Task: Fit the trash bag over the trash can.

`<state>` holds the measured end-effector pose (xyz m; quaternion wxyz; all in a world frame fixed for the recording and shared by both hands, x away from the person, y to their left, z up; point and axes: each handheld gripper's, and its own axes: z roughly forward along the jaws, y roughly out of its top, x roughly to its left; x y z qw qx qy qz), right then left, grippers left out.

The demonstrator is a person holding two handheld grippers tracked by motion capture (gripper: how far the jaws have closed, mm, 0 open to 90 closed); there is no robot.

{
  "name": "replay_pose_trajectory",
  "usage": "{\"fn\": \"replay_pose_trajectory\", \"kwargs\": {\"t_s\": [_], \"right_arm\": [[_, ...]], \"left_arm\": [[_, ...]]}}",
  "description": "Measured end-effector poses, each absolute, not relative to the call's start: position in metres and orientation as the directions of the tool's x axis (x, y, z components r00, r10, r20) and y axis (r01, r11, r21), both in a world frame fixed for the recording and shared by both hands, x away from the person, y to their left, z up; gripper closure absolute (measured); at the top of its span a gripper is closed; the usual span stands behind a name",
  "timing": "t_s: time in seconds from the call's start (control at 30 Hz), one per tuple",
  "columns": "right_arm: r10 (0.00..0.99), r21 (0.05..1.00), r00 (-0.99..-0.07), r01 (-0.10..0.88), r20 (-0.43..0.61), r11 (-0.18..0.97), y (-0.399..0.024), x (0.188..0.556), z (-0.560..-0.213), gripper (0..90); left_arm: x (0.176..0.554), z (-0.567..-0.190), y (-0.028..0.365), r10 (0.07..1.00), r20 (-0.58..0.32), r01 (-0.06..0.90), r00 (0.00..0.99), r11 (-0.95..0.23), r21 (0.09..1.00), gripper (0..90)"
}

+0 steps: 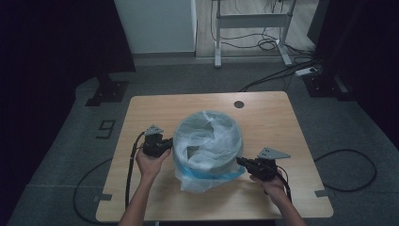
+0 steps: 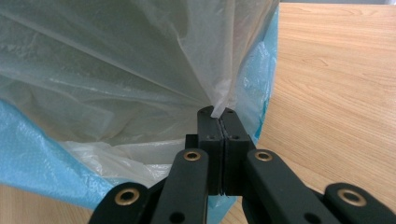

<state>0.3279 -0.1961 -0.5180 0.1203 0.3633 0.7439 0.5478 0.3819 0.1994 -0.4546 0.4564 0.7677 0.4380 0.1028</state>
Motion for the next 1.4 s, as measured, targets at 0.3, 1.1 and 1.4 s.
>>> {"fn": "replay_pose_trajectory", "kwargs": {"t_s": [0.3, 1.1, 1.4], "right_arm": [[0.686, 0.917, -0.698, 0.383, 0.207, 0.112, -0.199, 0.324, -0.513, 67.6], [0.727, 0.942, -0.641, 0.336, 0.247, -0.024, -0.239, 0.288, -0.503, 31.7], [0.734, 0.940, -0.630, 0.340, 0.254, -0.034, -0.252, 0.275, -0.511, 31.7]], "left_arm": [[0.379, -0.454, 0.205, 0.777, -0.235, 0.569, 0.584, -0.186, 0.801, 81.1], [0.345, -0.418, 0.248, 0.724, -0.156, 0.409, 0.672, -0.187, 0.893, 28.0], [0.338, -0.389, 0.242, 0.621, -0.101, 0.312, 0.777, -0.240, 0.919, 29.1]]}}
